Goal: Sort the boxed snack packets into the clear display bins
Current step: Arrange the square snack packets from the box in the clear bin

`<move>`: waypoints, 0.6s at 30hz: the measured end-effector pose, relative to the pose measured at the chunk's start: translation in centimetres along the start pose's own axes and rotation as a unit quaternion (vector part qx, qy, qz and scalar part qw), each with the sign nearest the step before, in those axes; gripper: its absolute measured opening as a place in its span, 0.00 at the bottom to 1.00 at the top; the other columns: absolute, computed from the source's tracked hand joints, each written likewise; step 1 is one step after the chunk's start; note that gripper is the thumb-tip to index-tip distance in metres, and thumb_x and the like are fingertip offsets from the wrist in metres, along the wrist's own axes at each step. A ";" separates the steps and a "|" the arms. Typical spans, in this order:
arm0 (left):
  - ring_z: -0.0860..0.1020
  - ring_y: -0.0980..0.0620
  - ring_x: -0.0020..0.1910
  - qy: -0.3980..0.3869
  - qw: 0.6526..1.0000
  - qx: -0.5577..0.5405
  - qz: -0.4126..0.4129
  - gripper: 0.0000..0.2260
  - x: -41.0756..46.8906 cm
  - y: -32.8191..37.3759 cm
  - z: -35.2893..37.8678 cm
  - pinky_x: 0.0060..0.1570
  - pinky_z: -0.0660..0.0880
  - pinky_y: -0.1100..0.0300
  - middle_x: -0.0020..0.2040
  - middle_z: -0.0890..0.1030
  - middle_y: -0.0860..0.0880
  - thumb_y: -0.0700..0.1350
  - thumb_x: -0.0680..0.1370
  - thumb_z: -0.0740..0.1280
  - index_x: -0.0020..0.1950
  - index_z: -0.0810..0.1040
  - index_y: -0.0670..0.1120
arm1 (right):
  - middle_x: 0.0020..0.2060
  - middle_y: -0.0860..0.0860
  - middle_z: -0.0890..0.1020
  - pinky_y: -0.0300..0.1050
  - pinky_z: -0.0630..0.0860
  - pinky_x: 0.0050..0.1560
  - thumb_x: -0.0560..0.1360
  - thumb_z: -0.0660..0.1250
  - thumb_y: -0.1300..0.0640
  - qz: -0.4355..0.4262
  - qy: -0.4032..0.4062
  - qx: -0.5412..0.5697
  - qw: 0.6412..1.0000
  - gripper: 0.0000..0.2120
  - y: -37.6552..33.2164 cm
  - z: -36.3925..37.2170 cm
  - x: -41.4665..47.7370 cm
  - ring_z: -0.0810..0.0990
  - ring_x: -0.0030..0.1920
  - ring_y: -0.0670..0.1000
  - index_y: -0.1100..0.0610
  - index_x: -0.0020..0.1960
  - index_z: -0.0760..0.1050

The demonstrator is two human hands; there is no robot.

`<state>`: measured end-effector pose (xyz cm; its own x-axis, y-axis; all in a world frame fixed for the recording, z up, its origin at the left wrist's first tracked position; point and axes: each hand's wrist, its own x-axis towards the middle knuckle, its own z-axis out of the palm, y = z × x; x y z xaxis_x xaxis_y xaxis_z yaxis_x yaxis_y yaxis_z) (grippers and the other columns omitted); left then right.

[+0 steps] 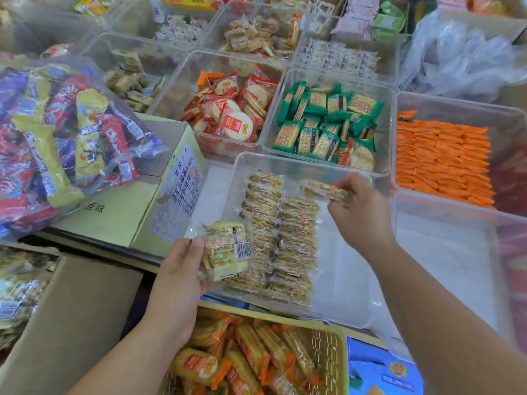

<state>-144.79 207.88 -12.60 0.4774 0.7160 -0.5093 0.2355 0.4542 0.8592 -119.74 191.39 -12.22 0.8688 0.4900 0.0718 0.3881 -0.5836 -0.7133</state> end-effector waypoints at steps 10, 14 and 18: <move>0.82 0.37 0.55 -0.014 1.000 0.006 -0.010 0.18 0.4 -0.4 -1.0 0.58 0.80 0.37 0.54 0.83 0.38 0.60 0.78 0.64 0.52 0.80 0.45 | 0.48 0.56 0.81 0.49 0.73 0.38 0.76 0.67 0.60 0.067 -0.242 -0.183 0.951 0.12 4.3 7.5 7.4 0.76 0.42 0.57 0.53 0.55 0.67; 0.82 0.34 0.58 -0.022 1.000 0.009 -0.010 0.17 0.3 -0.4 -1.0 0.61 0.79 0.37 0.55 0.82 0.34 0.59 0.77 0.64 0.51 0.80 0.47 | 0.68 0.55 0.77 0.48 0.73 0.56 0.79 0.63 0.45 0.052 -0.308 -0.133 0.940 0.25 4.7 7.8 8.4 0.78 0.60 0.59 0.49 0.74 0.65; 0.82 0.36 0.56 -0.034 0.999 0.004 -0.009 0.15 0.2 -0.1 -1.0 0.60 0.79 0.43 0.54 0.83 0.36 0.60 0.76 0.64 0.49 0.82 0.51 | 0.74 0.52 0.71 0.48 0.80 0.51 0.79 0.52 0.30 0.090 -0.354 -0.119 0.923 0.32 4.7 8.0 8.9 0.76 0.61 0.57 0.47 0.76 0.67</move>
<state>-145.56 208.51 -12.87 0.5289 0.6705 -0.5203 0.2514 0.4618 0.8506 -112.65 198.22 -20.50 0.5390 0.6225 -0.5674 0.3869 -0.7813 -0.4897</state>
